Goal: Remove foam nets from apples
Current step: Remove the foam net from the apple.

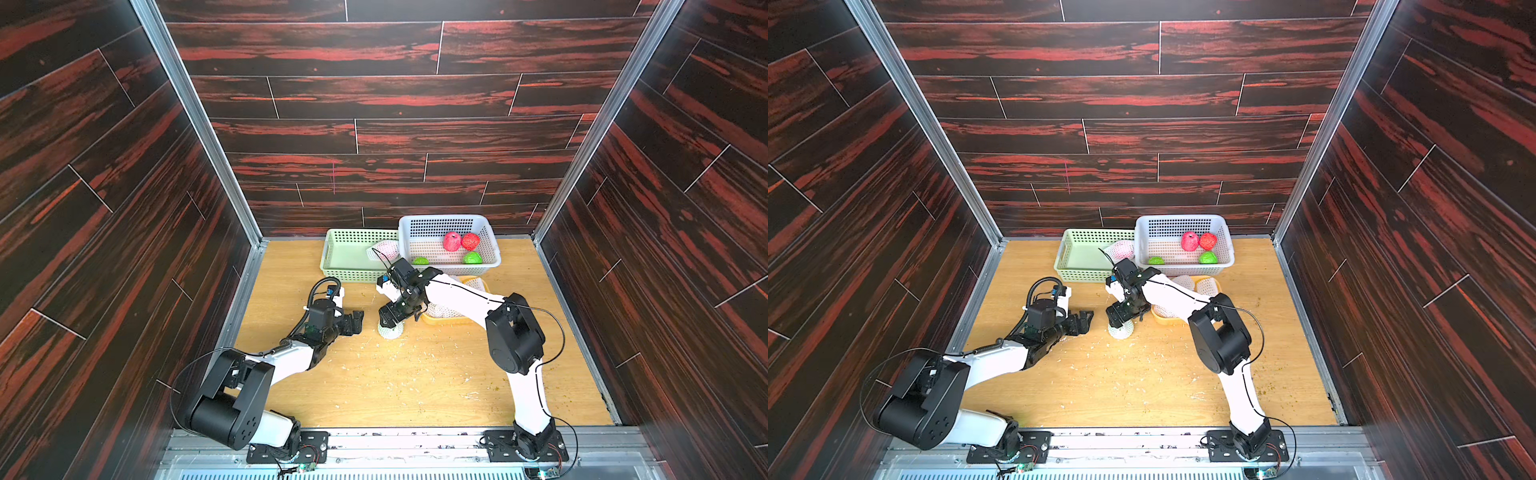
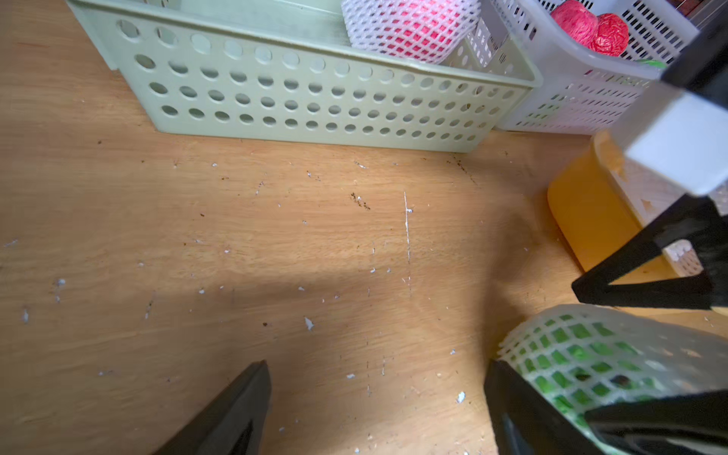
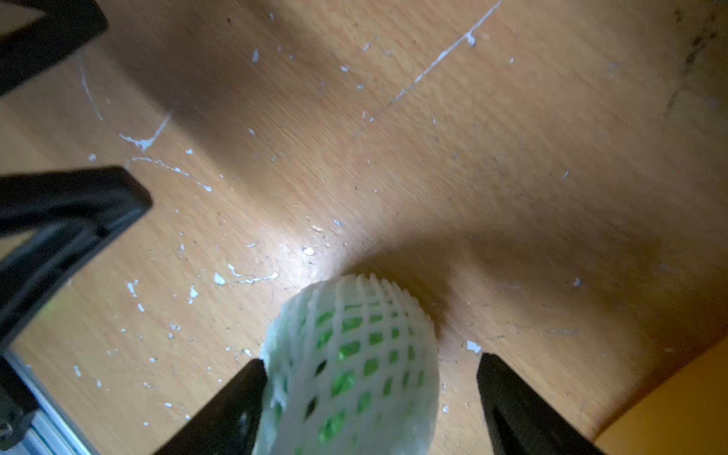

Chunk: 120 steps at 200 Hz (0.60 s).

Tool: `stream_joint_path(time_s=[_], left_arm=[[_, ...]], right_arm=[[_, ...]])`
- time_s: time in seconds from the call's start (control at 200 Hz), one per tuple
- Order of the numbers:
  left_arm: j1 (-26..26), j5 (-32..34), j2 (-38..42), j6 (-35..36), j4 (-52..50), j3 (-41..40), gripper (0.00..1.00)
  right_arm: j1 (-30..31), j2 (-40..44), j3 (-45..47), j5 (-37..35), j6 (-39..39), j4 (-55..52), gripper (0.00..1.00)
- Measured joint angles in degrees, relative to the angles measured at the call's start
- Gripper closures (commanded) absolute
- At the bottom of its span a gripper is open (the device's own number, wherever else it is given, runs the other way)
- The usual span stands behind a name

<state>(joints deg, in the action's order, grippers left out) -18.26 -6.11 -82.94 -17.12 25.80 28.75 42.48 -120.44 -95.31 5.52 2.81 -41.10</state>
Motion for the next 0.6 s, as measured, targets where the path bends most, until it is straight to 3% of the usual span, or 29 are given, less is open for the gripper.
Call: stream_joint_path(time_s=[0.451, 0.601], left_arm=[[0.0, -0.39, -0.39, -0.02, -0.04, 0.61, 0.1], [0.0, -0.37, -0.2, 0.0, -0.04, 0.61, 0.1]], right_arm=[[-0.07, 9.09, -1.79, 0.02, 0.35, 2.36, 0.11], [-0.13, 19.45, 13.05, 0.09, 0.74, 14.34, 0.07]])
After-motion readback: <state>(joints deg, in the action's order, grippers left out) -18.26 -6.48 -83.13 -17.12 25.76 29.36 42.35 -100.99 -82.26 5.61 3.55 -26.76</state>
